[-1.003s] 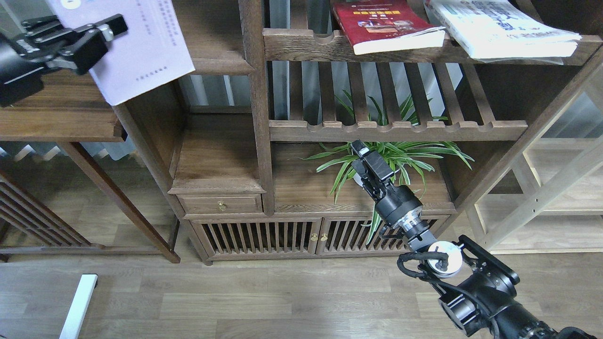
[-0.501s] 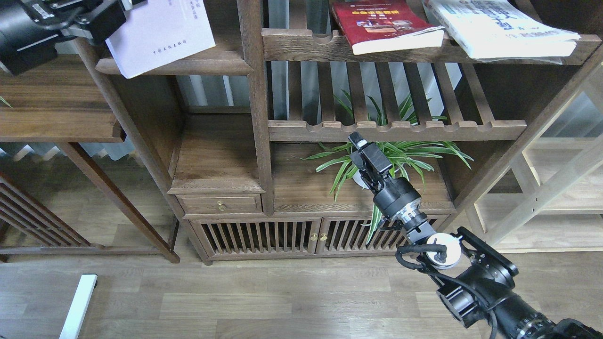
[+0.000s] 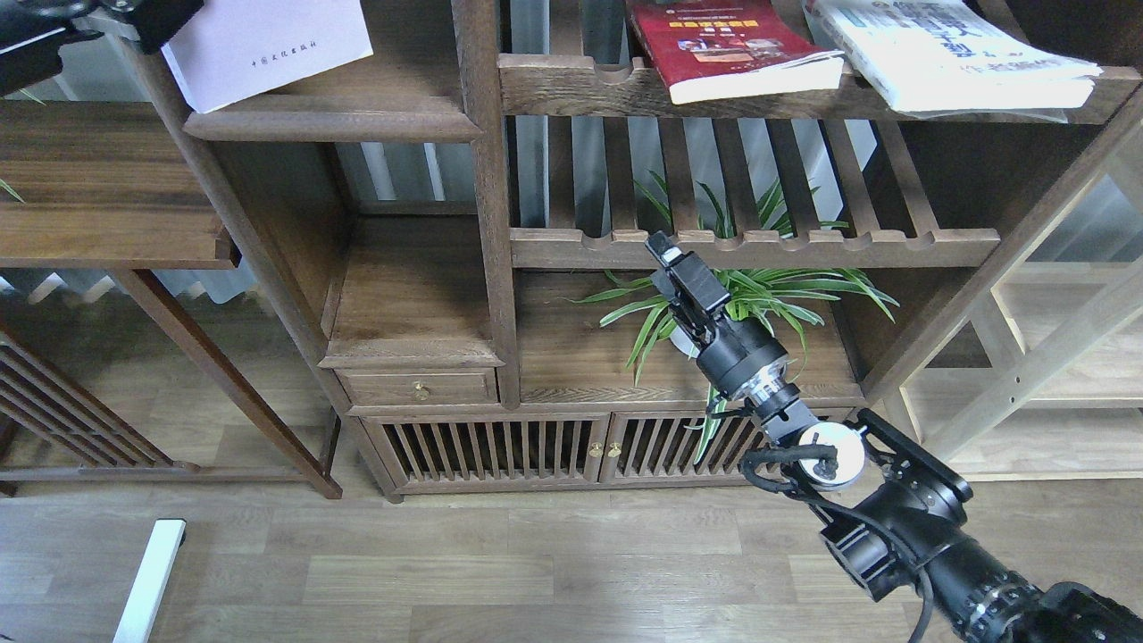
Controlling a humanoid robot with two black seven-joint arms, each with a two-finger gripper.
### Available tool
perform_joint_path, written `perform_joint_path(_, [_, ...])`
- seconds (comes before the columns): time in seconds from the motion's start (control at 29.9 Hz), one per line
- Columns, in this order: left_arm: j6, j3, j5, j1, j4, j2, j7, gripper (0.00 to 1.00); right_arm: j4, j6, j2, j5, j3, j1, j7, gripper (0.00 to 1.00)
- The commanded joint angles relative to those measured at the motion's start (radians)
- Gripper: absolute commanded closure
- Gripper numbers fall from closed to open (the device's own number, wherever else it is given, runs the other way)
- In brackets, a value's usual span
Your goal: Organize books on shelf
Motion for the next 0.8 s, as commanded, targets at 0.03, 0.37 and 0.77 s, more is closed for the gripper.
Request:
perform_joint_path(0.03, [0.123, 0.008, 0.07, -0.006, -0.002, -0.022, 0.0, 0.94, 0.001, 0.0, -0.01, -0.013, 0.001, 0.004, 0.0, 0.07])
perform_joint_path(0.37, [0.433, 0.033, 0.306, -0.078, 0.013, -0.275, 0.0, 0.93, 0.001, 0.0, -0.043, -0.013, 0.012, -0.008, 0.0, 0.07])
perform_joint_path(0.77, [0.812, 0.205, 0.397, -0.149, 0.034, -0.39, 0.0, 0.92, 0.001, 0.0, -0.082, -0.01, 0.021, -0.005, 0.002, 0.07])
